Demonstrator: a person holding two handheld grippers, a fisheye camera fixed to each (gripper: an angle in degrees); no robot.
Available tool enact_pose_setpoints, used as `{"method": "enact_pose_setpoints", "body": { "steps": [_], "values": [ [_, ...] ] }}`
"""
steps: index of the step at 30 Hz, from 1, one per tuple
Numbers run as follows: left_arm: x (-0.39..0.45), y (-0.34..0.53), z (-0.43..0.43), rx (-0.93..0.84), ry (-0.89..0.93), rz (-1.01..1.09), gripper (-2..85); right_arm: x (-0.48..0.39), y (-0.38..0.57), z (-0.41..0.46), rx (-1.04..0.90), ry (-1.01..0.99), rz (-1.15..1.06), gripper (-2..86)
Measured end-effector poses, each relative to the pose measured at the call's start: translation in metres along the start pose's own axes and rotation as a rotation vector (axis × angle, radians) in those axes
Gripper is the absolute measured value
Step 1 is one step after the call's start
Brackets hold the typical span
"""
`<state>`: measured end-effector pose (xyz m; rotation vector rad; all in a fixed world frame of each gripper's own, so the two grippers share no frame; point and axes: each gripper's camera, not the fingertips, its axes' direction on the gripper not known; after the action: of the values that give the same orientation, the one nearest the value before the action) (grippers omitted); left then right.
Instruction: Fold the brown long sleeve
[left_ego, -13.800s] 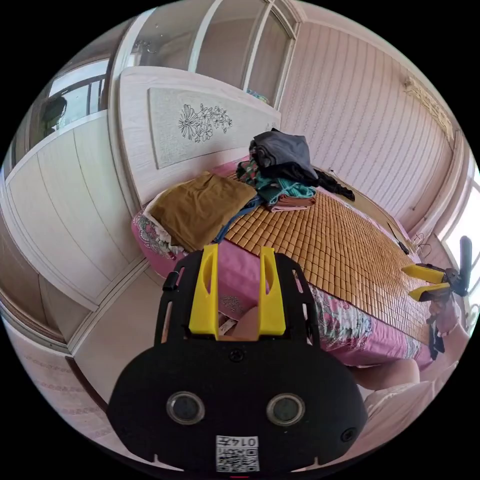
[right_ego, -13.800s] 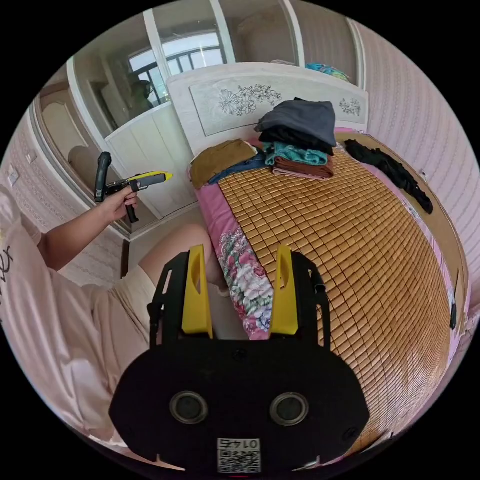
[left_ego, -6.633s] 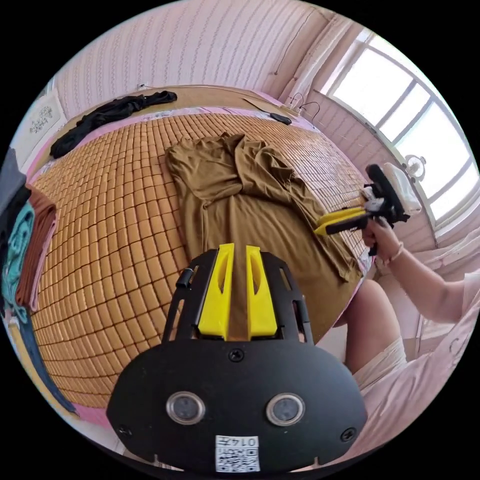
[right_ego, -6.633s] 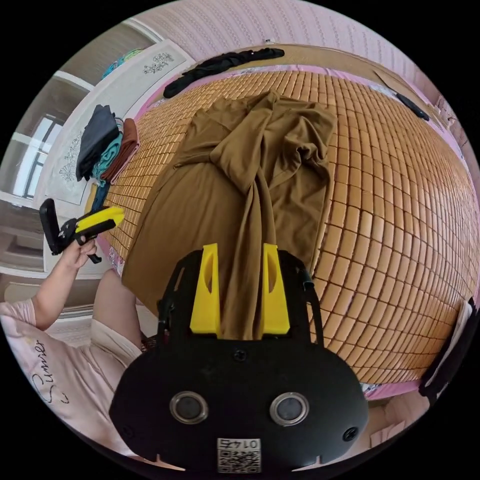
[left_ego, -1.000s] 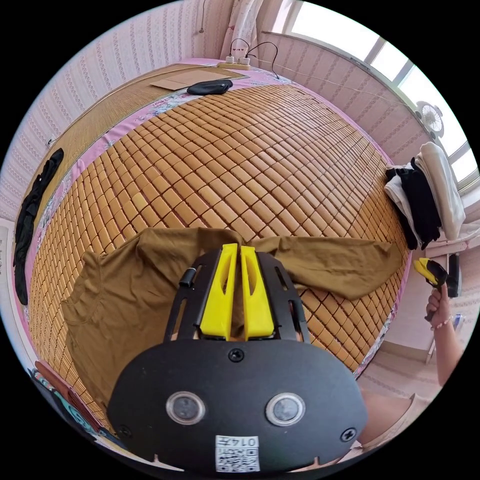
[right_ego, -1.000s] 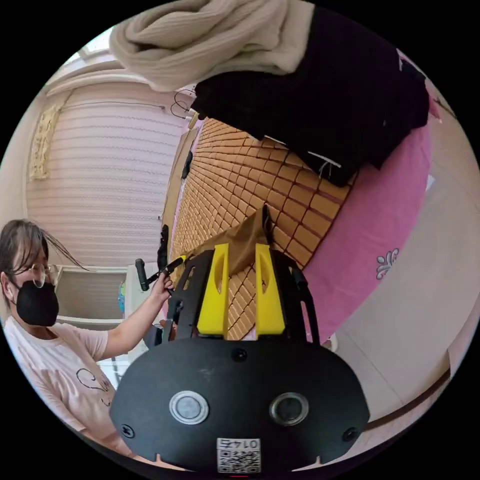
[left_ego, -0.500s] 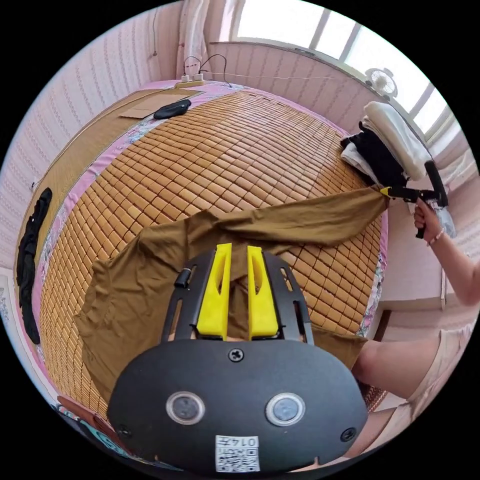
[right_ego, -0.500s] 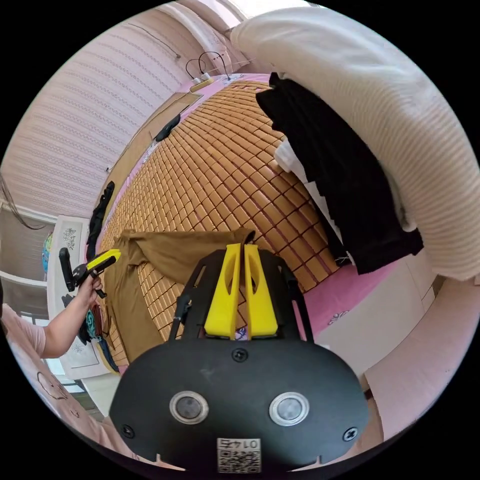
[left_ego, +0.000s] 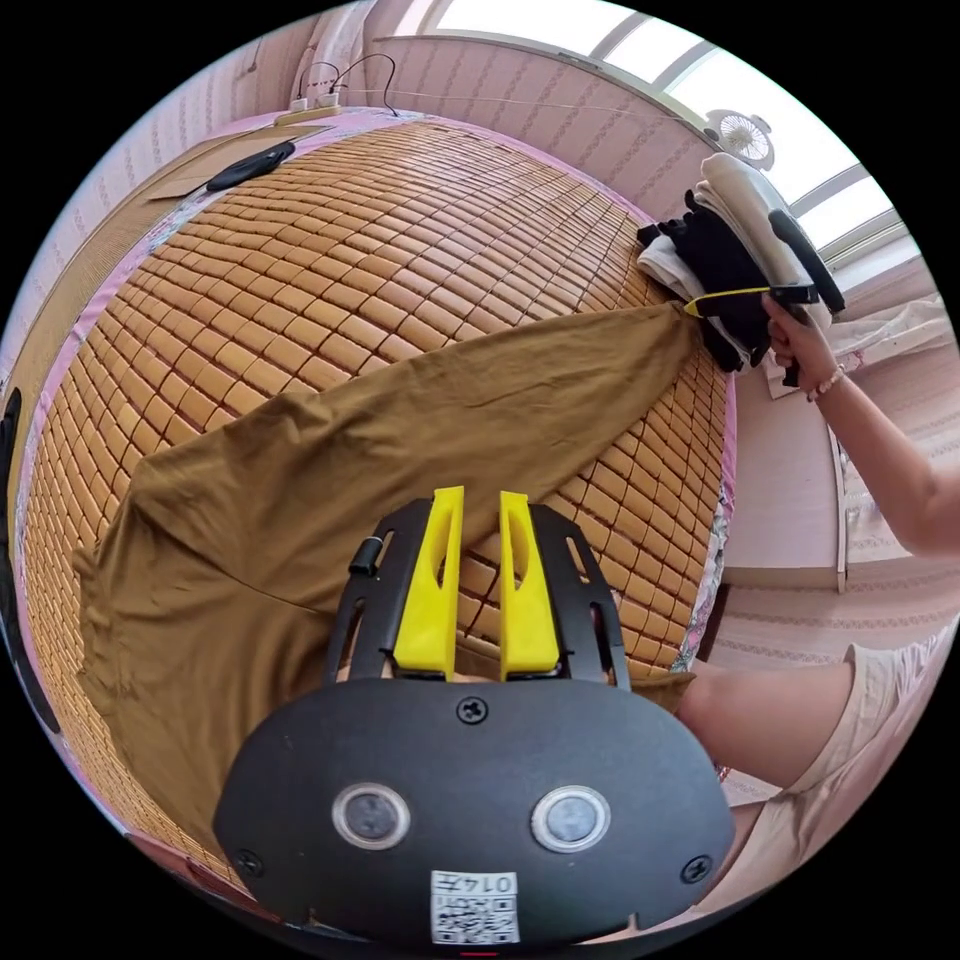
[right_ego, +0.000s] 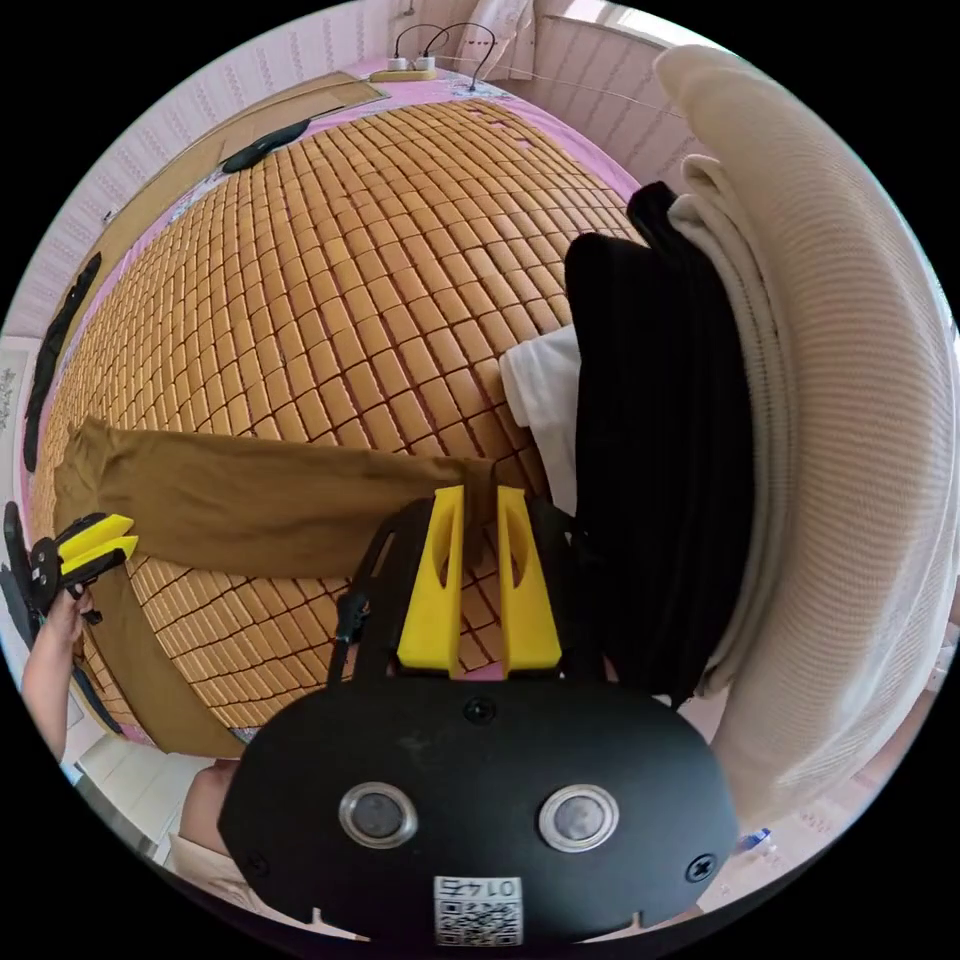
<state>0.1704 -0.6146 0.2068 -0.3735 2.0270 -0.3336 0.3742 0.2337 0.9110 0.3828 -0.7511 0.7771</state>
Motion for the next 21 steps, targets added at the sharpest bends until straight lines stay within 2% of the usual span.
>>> {"method": "enact_pose_setpoints", "body": {
  "steps": [1, 4, 6, 8, 11, 14, 18, 21],
  "values": [
    [0.000, -0.001, -0.003, 0.012, 0.000, -0.004, 6.3, 0.004, 0.009, -0.004, -0.002, -0.038, 0.030, 10.4],
    [-0.001, -0.006, -0.008, 0.041, 0.004, -0.011, 6.2, 0.012, 0.043, -0.013, 0.031, -0.169, 0.090, 12.1],
    [-0.001, -0.011, -0.006, 0.036, 0.018, -0.012, 6.2, 0.015, 0.060, -0.007, 0.031, -0.189, 0.143, 12.3],
    [0.003, -0.019, -0.001, 0.020, 0.033, 0.000, 6.2, 0.015, 0.070, 0.007, 0.048, -0.238, 0.171, 10.8],
    [0.017, -0.032, -0.002, 0.042, 0.058, 0.041, 6.0, 0.024, 0.079, 0.003, 0.178, -0.313, 0.231, 3.5],
    [0.043, -0.052, 0.001, 0.070, 0.085, 0.118, 6.0, 0.026, 0.086, -0.016, 0.241, -0.387, 0.240, 1.6],
    [0.086, -0.082, 0.012, 0.082, 0.147, 0.205, 6.3, 0.028, 0.080, -0.036, 0.252, -0.427, 0.251, 1.1],
    [0.126, -0.099, 0.022, 0.078, 0.201, 0.280, 6.5, 0.031, 0.068, -0.040, 0.171, -0.410, 0.272, 1.1]
  ]
}}
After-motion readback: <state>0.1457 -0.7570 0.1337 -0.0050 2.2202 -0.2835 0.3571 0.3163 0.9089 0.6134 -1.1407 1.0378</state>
